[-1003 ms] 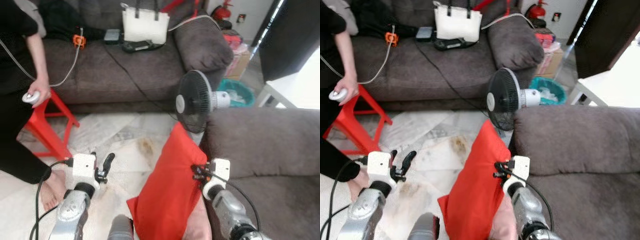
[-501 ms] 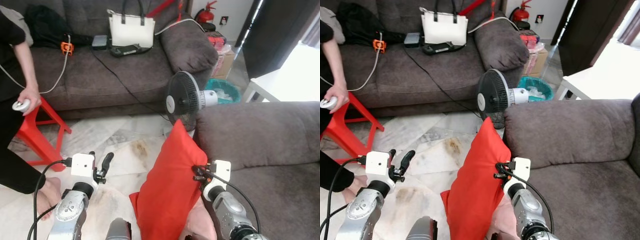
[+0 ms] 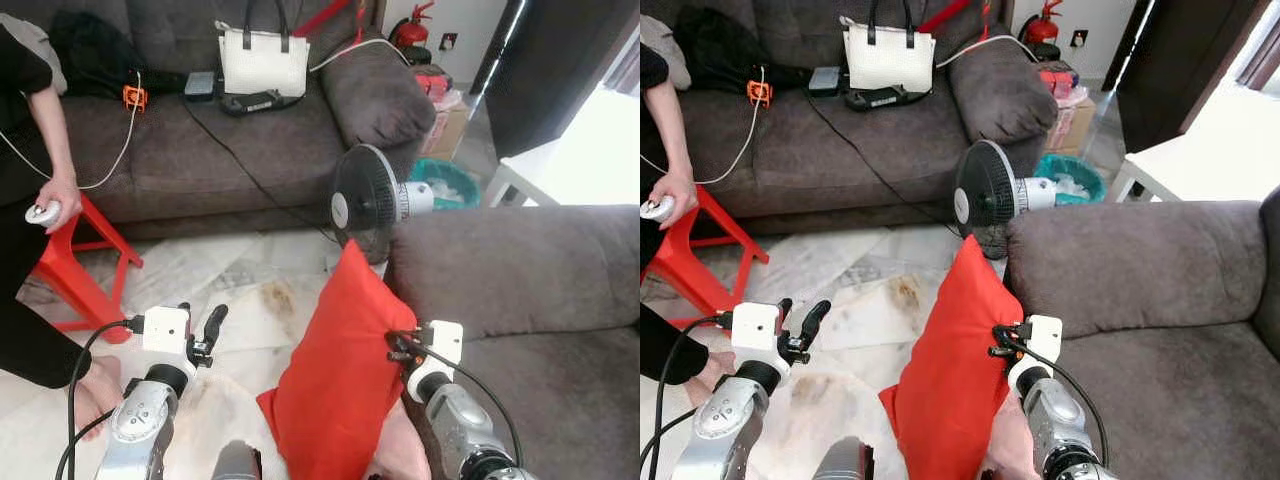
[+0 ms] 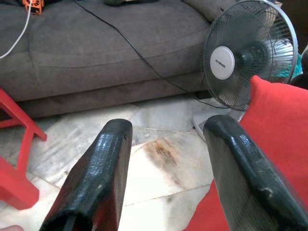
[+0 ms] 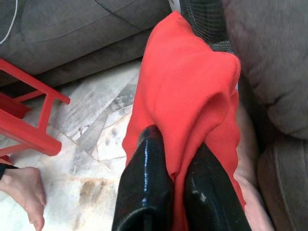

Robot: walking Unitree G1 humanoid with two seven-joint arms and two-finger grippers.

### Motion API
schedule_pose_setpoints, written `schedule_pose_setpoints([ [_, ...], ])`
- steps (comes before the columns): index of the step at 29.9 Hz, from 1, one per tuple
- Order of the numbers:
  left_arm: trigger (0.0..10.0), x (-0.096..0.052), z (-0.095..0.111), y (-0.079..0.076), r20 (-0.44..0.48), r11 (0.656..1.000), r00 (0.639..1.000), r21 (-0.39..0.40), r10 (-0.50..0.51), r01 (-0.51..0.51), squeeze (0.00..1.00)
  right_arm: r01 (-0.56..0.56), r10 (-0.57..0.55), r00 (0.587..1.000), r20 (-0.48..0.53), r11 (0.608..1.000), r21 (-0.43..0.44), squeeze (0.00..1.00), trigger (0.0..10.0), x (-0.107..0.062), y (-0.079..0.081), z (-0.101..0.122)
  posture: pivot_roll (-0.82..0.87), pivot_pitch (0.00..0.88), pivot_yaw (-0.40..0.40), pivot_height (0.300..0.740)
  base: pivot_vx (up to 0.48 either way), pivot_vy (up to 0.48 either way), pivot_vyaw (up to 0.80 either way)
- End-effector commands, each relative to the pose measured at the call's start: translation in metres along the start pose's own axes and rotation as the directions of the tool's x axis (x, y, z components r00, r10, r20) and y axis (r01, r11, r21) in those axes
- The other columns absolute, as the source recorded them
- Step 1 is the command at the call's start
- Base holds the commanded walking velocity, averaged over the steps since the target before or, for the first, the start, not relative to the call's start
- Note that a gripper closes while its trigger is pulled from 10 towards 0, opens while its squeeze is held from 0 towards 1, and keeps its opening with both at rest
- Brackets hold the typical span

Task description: Move the pillow to the sofa from floor

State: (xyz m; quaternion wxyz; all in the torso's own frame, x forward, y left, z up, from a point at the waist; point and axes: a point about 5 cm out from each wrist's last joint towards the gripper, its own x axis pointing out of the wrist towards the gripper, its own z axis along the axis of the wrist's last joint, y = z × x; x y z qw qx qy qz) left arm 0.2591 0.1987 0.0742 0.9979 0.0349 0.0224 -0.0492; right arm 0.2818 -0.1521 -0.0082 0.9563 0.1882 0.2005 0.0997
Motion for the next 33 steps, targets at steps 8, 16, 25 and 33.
schedule_pose_setpoints([
  [8,10.0,-0.0007,-0.0032,-0.0044,-0.017,1.000,1.000,0.001,-0.005,0.005,0.00,0.006,-0.001,0.990,0.141,0.999,-0.033,0.00,10.0,0.0043,-0.0066,0.0341,0.22,0.063,-0.104,0.740,0.000,0.000,0.00],
  [16,10.0,-0.0002,-0.0045,-0.0087,-0.018,1.000,1.000,-0.007,-0.010,0.010,0.00,0.014,-0.011,0.986,0.166,1.000,-0.016,0.00,10.0,0.0029,-0.0092,0.0364,0.22,0.061,-0.107,0.740,0.000,0.000,0.00],
  [25,10.0,0.0003,-0.0056,-0.0112,-0.021,1.000,1.000,-0.015,-0.013,0.012,0.00,0.034,-0.032,0.984,0.176,0.999,-0.008,0.00,10.0,0.0015,-0.0121,0.0368,0.21,0.053,-0.108,0.740,0.000,0.000,0.00],
  [33,10.0,0.0005,-0.0062,-0.0118,-0.021,1.000,1.000,-0.016,-0.010,0.010,0.00,0.034,-0.031,0.985,0.172,0.999,-0.012,0.00,10.0,0.0011,-0.0129,0.0366,0.21,0.050,-0.110,0.740,0.000,0.000,-0.51],
])
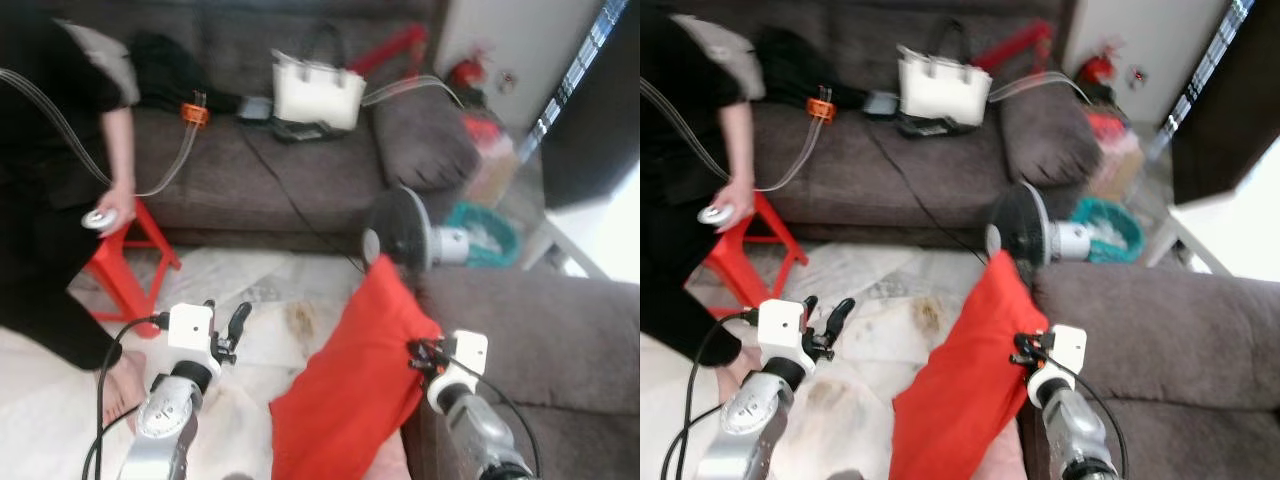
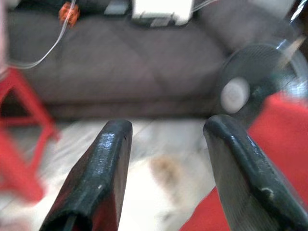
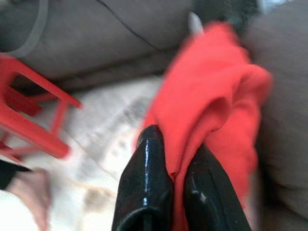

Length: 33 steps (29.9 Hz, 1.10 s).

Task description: Move the pillow to the sofa from floor

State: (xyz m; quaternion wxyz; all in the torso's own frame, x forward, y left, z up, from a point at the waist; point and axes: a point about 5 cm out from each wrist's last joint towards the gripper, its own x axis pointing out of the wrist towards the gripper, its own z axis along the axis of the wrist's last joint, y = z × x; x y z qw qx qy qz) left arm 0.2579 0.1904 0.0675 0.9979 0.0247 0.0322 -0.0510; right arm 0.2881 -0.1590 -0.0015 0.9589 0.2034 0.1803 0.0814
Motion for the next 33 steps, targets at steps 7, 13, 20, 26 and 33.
schedule_pose_setpoints([
  [7,10.0,0.0005,-0.0007,-0.0045,-0.001,1.000,1.000,0.013,-0.014,0.014,0.00,0.011,-0.005,0.992,0.125,0.999,-0.051,0.00,10.0,0.0017,-0.0060,0.0259,0.22,0.047,-0.112,0.740,0.000,0.000,-0.09],
  [13,10.0,0.0007,-0.0007,-0.0043,0.002,1.000,1.000,0.012,-0.014,0.014,0.00,0.008,-0.002,0.992,0.127,0.999,-0.050,0.00,10.0,0.0027,-0.0046,0.0265,0.22,0.045,-0.111,0.740,0.000,0.000,0.00],
  [20,10.0,0.0010,-0.0002,-0.0042,0.005,1.000,1.000,0.012,-0.017,0.017,0.00,0.019,-0.012,0.992,0.125,0.999,-0.050,0.00,10.0,0.0019,-0.0063,0.0259,0.22,0.030,-0.108,0.740,-0.211,0.000,0.00],
  [26,10.0,0.0016,0.0005,-0.0049,0.007,1.000,1.000,0.012,-0.024,0.023,0.00,0.022,-0.015,0.992,0.123,0.998,-0.052,0.00,10.0,0.0019,-0.0065,0.0257,0.22,0.023,-0.106,0.740,-0.329,0.000,0.00],
  [33,10.0,0.0025,0.0008,-0.0061,0.010,0.999,0.999,0.012,-0.031,0.031,0.00,0.020,-0.013,0.992,0.124,0.998,-0.052,0.00,10.0,0.0026,-0.0053,0.0260,0.21,0.013,-0.104,0.740,-0.326,0.000,0.00],
])
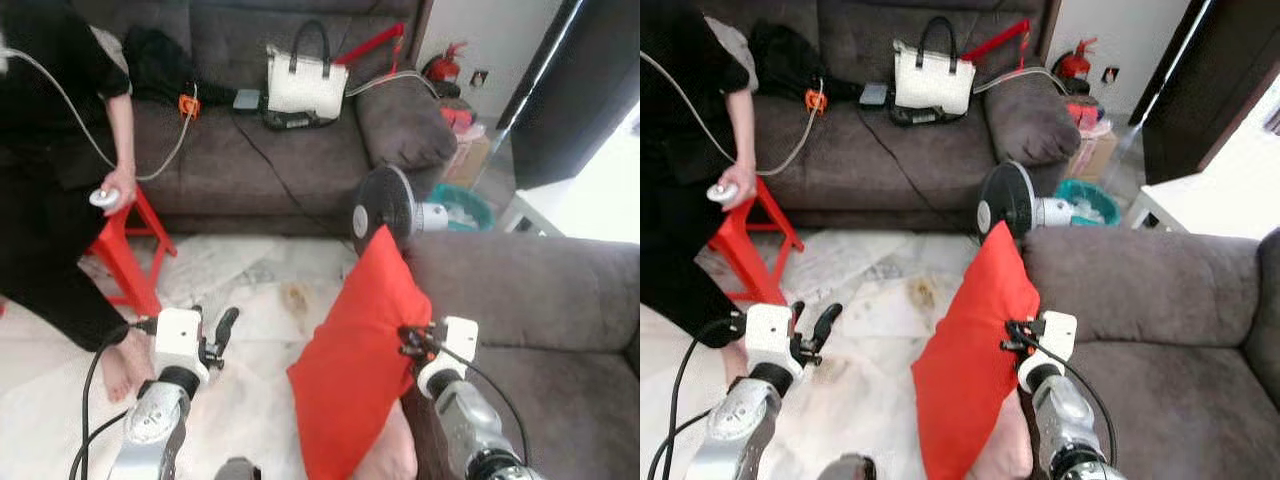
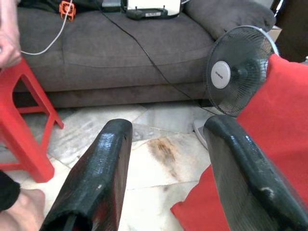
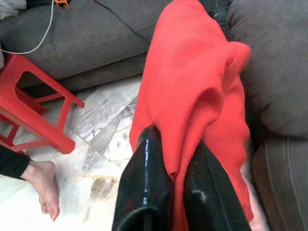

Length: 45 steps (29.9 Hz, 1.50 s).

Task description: Move the pillow to the sofa from floor

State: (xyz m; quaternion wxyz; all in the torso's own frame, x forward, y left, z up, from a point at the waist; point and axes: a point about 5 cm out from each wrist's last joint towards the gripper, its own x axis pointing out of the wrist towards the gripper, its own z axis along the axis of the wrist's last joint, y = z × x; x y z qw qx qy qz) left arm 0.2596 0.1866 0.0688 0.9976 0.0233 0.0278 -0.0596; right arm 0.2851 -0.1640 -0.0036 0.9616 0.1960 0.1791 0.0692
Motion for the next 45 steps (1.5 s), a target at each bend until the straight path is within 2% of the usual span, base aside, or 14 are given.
schedule_pose_setpoints([
  [1,10.0,0.0006,-0.0008,-0.0026,0.001,1.000,1.000,0.014,-0.014,0.014,0.00,-0.007,0.012,0.993,0.117,0.999,-0.041,0.00,10.0,0.0061,-0.0003,0.0270,0.21,0.013,-0.104,0.740,-0.304,0.000,0.00],
  [12,10.0,0.0008,-0.0009,-0.0023,0.000,1.000,1.000,0.019,-0.011,0.011,0.00,-0.001,0.006,0.994,0.112,0.999,-0.046,0.00,10.0,0.0054,-0.0016,0.0262,0.21,0.025,-0.105,0.740,0.000,0.000,-0.11],
  [25,10.0,0.0015,-0.0005,-0.0037,0.013,1.000,1.000,0.010,-0.007,0.007,0.00,0.007,-0.002,0.994,0.110,0.999,-0.042,0.00,10.0,0.0046,-0.0034,0.0258,0.21,0.032,-0.108,0.740,0.000,0.000,-0.78],
  [31,10.0,0.0025,0.0006,-0.0038,0.017,1.000,1.000,0.027,-0.004,0.004,0.00,0.011,-0.006,0.994,0.111,0.999,-0.043,0.00,10.0,0.0046,-0.0045,0.0268,0.20,0.034,-0.109,0.740,0.000,0.000,-0.78],
  [32,10.0,0.0028,0.0010,-0.0030,0.017,0.999,1.000,0.050,0.003,-0.004,0.00,0.012,-0.007,0.994,0.112,0.999,-0.043,0.00,10.0,0.0045,-0.0048,0.0270,0.20,0.035,-0.109,0.740,0.000,0.000,-0.78],
  [45,10.0,0.0035,-0.0011,-0.0029,0.006,0.997,1.000,0.070,0.014,-0.014,0.00,0.017,-0.012,0.994,0.111,0.999,-0.049,0.00,10.0,0.0038,-0.0057,0.0266,0.20,0.038,-0.110,0.740,0.000,-0.342,-0.78],
])
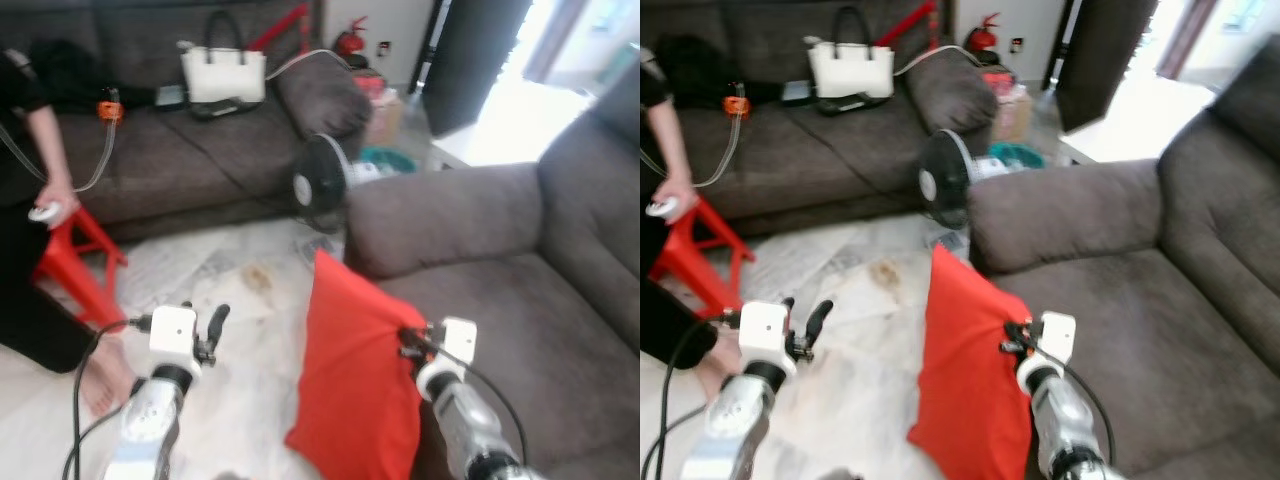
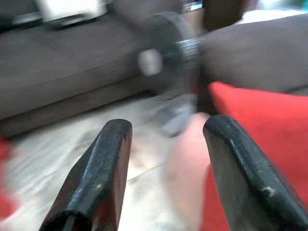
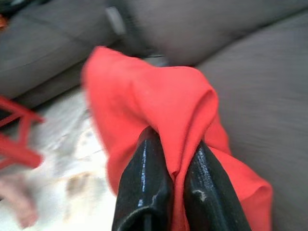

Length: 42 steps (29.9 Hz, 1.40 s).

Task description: Move the pillow to the sofa from floor

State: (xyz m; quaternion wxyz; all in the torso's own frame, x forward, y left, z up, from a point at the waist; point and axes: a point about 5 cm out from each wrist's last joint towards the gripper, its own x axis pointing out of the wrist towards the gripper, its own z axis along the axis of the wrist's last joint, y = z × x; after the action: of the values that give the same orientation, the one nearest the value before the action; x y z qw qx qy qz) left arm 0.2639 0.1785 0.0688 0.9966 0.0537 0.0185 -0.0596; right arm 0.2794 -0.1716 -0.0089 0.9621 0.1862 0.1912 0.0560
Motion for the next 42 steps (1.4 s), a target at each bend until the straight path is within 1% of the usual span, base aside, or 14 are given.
schedule_pose_setpoints([
  [1,10.0,-0.0018,-0.0021,0.0044,-0.010,1.000,1.000,0.003,0.014,-0.014,0.00,-0.016,0.020,0.991,0.130,0.999,-0.037,0.00,10.0,0.0084,0.0029,0.0309,0.20,0.039,-0.111,0.740,0.000,-0.461,-0.78],
  [3,10.0,-0.0020,-0.0024,0.0044,-0.009,1.000,1.000,-0.006,0.020,-0.020,0.00,-0.015,0.019,0.992,0.129,0.999,-0.038,0.00,10.0,0.0084,0.0028,0.0309,0.20,0.038,-0.111,0.740,0.000,-0.231,-0.78],
  [5,10.0,-0.0018,-0.0025,0.0038,-0.012,1.000,1.000,0.015,0.006,-0.006,0.00,-0.013,0.018,0.992,0.128,0.999,-0.040,0.00,10.0,0.0083,0.0027,0.0309,0.20,0.039,-0.112,0.740,0.000,0.000,-0.78],
  [26,10.0,-0.0024,-0.0038,0.0016,-0.012,1.000,1.000,-0.005,0.008,-0.008,0.00,0.015,-0.010,0.993,0.121,0.999,-0.044,0.00,10.0,0.0062,-0.0011,0.0282,0.20,0.040,-0.115,0.740,0.000,0.000,-0.78],
  [36,10.0,-0.0017,-0.0031,0.0013,-0.009,1.000,1.000,0.011,0.001,-0.001,0.00,0.019,-0.014,0.993,0.120,0.999,-0.044,0.00,10.0,0.0059,-0.0018,0.0280,0.20,0.038,-0.115,0.740,0.000,0.000,-0.78],
  [42,10.0,-0.0011,-0.0028,0.0004,-0.004,1.000,1.000,0.002,-0.001,0.001,0.00,0.025,-0.020,0.993,0.120,0.999,-0.046,0.00,10.0,0.0054,-0.0036,0.0284,0.20,0.031,-0.114,0.740,0.000,0.000,-0.78],
])
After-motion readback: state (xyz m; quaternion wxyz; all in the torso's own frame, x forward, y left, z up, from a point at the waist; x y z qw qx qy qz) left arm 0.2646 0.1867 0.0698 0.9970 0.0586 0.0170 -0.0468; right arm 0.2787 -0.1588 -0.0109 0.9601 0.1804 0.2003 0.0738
